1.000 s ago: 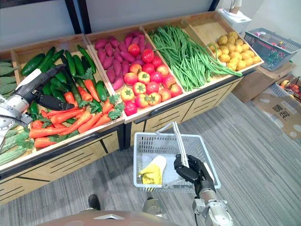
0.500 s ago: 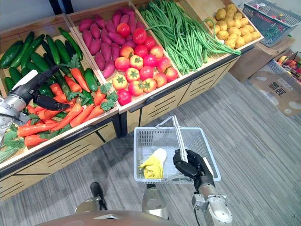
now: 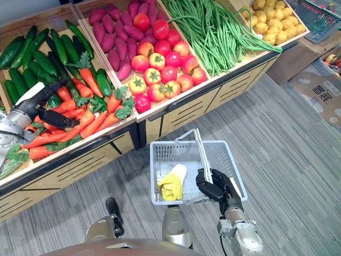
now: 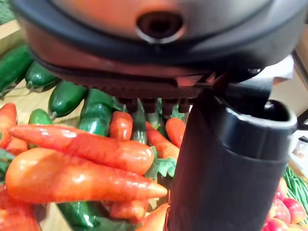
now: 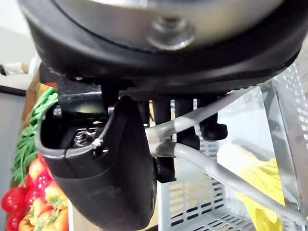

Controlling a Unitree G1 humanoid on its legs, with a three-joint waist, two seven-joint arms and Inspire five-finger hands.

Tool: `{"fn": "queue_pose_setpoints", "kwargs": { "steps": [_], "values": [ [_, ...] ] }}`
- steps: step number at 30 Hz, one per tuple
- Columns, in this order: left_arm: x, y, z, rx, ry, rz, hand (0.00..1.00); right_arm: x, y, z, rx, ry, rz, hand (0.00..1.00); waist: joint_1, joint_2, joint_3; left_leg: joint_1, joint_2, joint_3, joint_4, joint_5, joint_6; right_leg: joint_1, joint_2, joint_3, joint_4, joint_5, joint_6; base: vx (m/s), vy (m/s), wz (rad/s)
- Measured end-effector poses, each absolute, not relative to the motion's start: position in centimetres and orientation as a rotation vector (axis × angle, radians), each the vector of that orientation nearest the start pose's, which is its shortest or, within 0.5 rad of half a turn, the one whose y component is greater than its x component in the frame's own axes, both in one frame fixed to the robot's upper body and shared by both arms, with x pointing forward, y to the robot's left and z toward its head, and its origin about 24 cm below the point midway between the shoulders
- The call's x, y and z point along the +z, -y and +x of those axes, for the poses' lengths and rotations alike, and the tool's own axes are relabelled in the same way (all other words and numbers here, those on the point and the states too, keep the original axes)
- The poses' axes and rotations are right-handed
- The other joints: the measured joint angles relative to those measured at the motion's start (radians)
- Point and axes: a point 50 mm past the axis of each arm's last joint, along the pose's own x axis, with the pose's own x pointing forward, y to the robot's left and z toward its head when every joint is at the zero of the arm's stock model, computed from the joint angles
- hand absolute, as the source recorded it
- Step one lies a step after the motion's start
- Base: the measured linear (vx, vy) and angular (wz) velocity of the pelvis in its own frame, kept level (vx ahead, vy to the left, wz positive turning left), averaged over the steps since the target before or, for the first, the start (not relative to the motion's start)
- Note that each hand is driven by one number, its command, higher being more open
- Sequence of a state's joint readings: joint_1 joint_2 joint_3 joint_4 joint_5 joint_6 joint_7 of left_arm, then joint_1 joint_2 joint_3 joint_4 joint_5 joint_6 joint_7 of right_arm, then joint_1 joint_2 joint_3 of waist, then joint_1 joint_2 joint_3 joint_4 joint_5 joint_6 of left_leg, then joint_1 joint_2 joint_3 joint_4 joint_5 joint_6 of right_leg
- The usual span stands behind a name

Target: Pick vegetable in the basket

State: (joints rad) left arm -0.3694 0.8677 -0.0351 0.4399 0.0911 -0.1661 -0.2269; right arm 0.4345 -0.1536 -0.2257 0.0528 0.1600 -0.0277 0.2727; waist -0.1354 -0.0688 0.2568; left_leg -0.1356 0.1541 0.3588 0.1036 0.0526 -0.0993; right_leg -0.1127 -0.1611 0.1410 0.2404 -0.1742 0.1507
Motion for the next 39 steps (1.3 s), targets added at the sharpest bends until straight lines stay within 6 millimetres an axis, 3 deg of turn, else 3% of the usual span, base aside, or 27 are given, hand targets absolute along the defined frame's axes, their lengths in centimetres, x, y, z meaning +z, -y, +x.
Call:
{"fn": "queue_pose_setpoints", "kwargs": {
  "steps": [10, 20, 24, 25, 32, 35, 39],
  "values": [
    [13.4, -32.2, 30.1, -0.06, -0.045, 0.927, 1.0, -3.4, 24.4, 13.5, -0.079, -0.395, 0.015, 0.0, 0.002, 0.005, 0.056, -0.036, 0.015, 0.0, 0.081, -0.042, 0.002, -0.011, 0.002, 0.012, 0.007, 0.003, 0.003, -0.01, 0.0, -0.03],
    [15.0, -31.9, 30.3, -0.021, 0.048, 0.929, 1.0, -2.6, 24.3, 14.3, -0.066, -0.352, 0.006, 0.0, 0.01, 0.002, 0.123, -0.093, 0.033, 0.007, 0.16, -0.083, 0.006, -0.063, 0.007, 0.035, 0.028, 0.01, 0.014, -0.04, 0.008, -0.06],
    [15.6, -31.8, 30.4, -0.004, 0.082, 0.93, 1.0, -2.4, 24.3, 14.7, -0.06, -0.342, 0.002, 0.0, 0.012, 0.003, 0.125, -0.122, 0.036, 0.015, 0.175, -0.089, 0.009, -0.095, 0.008, 0.048, 0.026, 0.019, 0.016, -0.03, 0.015, -0.09],
    [15.7, -31.8, 30.5, 0.0, 0.088, 0.93, 0.0, -2.3, 24.3, 14.8, -0.058, -0.339, -0.001, 0.0, 0.014, 0.003, 0.125, -0.127, 0.038, 0.019, 0.181, -0.09, 0.011, -0.096, 0.008, 0.053, 0.023, 0.025, 0.017, 0.02, 0.016, -0.12],
    [17.0, -32.1, 30.6, 0.057, 0.141, 0.923, 0.0, -2.1, 24.2, 15.3, -0.048, -0.325, -0.002, 0.0, 0.021, -0.002, 0.144, -0.137, 0.046, 0.022, 0.206, -0.097, 0.015, -0.097, 0.011, 0.058, 0.018, 0.04, 0.018, -0.01, 0.007, -0.05],
    [16.9, -32.2, 30.6, 0.063, 0.129, 0.919, 0.0, -2.1, 24.1, 15.3, -0.046, -0.324, -0.003, 0.0, 0.021, -0.002, 0.145, -0.136, 0.047, 0.022, 0.205, -0.104, 0.005, -0.104, 0.011, 0.058, 0.015, 0.04, 0.018, -0.03, -0.003, -0.01],
    [16.8, -32.3, 30.6, 0.061, 0.113, 0.94, 0.0, -2.1, 24.1, 15.4, -0.051, -0.322, -0.003, 0.0, 0.019, -0.002, 0.144, -0.136, 0.046, 0.022, 0.204, -0.095, 0.016, -0.098, 0.011, 0.059, 0.017, 0.042, 0.017, 0.02, -0.006, -0.01]
  ]
}}
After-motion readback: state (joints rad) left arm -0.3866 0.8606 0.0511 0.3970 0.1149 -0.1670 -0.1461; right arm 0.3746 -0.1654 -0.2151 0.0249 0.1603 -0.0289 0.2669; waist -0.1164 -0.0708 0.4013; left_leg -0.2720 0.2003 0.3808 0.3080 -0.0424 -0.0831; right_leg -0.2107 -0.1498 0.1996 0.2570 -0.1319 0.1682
